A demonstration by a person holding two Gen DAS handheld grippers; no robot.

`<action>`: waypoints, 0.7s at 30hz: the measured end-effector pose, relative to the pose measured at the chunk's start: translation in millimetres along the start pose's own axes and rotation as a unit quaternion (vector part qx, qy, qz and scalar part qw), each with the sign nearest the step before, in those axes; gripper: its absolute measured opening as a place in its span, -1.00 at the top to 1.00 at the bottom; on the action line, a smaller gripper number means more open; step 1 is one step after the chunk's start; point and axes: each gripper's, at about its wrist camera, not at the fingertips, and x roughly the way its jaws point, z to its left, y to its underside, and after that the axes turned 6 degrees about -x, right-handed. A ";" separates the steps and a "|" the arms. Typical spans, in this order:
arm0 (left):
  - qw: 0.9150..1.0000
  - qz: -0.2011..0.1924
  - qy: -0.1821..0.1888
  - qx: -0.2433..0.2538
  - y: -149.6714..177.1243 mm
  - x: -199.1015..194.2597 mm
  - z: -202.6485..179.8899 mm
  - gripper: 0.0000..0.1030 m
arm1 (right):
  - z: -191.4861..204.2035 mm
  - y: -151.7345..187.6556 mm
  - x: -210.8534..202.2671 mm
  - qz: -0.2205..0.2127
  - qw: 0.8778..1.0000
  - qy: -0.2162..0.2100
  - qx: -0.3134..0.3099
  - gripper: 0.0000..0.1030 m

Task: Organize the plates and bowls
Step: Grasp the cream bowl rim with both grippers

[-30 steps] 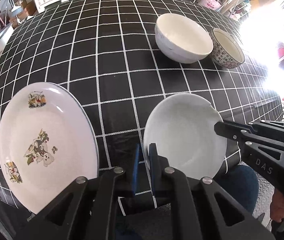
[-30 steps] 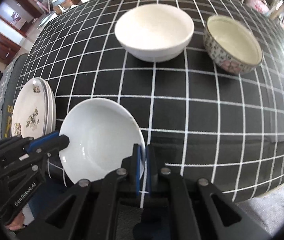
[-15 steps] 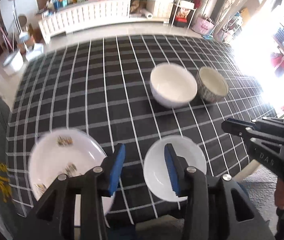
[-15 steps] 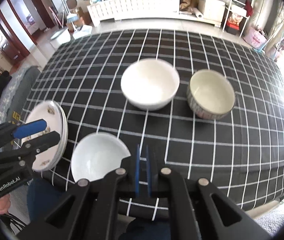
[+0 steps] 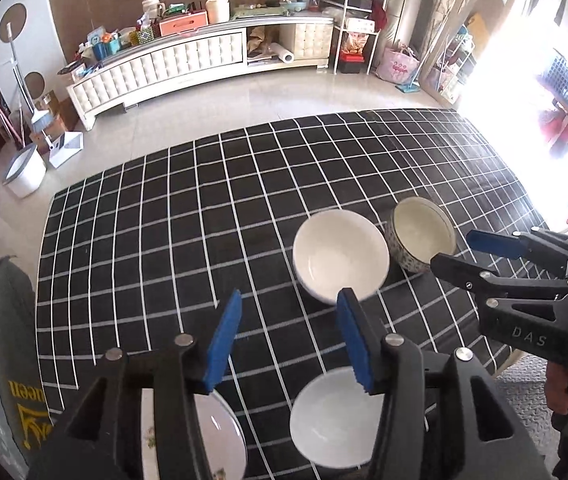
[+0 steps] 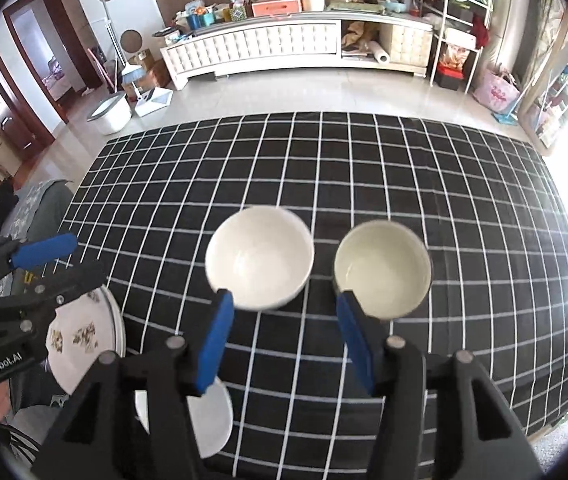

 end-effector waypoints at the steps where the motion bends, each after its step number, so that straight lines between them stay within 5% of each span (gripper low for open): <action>1: 1.000 0.006 -0.002 0.000 -5.1 7.6 0.1 0.08 | -1.4 -5.2 3.9 -0.001 1.000 0.001 -0.003 -0.14; 9: 0.996 0.072 0.028 -0.041 -26.9 64.0 12.2 0.08 | -6.6 -25.6 38.2 0.035 0.999 0.006 -0.021 -0.14; 21: 0.988 0.130 0.045 -0.073 -37.2 125.7 18.4 0.10 | -29.9 -35.8 101.0 0.119 0.991 -0.040 0.043 0.02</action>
